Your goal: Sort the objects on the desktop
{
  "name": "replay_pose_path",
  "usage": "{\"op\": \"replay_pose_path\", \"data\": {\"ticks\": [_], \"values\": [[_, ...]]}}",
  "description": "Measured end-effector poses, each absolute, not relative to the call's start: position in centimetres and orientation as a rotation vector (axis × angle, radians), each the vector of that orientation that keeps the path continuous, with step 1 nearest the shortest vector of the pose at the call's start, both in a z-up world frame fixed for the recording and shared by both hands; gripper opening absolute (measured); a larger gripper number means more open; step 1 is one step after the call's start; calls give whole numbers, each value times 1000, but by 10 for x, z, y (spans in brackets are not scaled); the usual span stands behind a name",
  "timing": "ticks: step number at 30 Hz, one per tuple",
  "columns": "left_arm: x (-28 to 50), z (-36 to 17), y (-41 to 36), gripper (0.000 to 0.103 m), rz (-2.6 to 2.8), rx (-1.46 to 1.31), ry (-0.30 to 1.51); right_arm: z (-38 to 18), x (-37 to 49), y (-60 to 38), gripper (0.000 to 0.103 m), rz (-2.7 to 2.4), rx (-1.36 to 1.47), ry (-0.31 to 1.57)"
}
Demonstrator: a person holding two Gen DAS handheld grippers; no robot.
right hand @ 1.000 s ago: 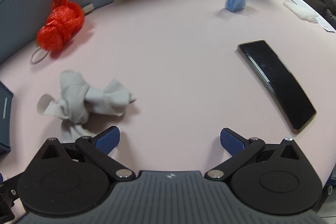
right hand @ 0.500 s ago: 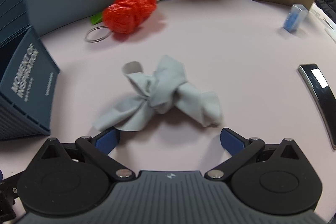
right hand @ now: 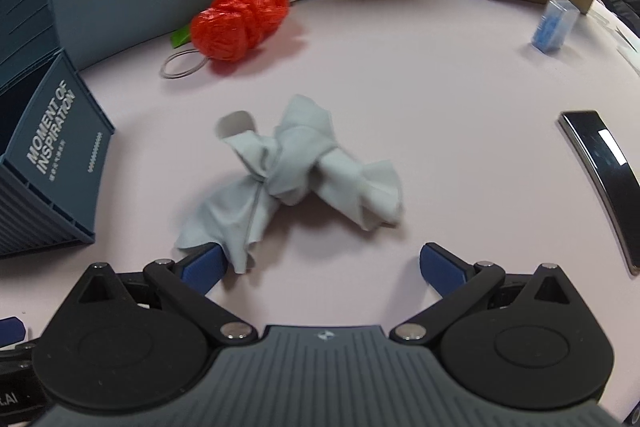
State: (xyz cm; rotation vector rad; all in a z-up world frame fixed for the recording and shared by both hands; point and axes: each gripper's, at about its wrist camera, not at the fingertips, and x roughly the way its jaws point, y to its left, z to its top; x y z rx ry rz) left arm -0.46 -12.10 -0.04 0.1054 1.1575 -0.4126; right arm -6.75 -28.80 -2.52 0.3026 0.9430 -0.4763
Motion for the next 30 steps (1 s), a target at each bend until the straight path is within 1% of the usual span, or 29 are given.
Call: {"op": "replay_pose_path", "data": {"ticks": [9,19,30], "values": [[-16,-4,-168,94,-503,175,1166,-24,-98,-310,103,-412,393,890],[-27,-5,-195,94,-518,224,1130,-21,-122,-333,103,-406,460,844],[-25,-8,-210,94,-505,267,1105,-23,-114,-346,103,-359,433,822]]}}
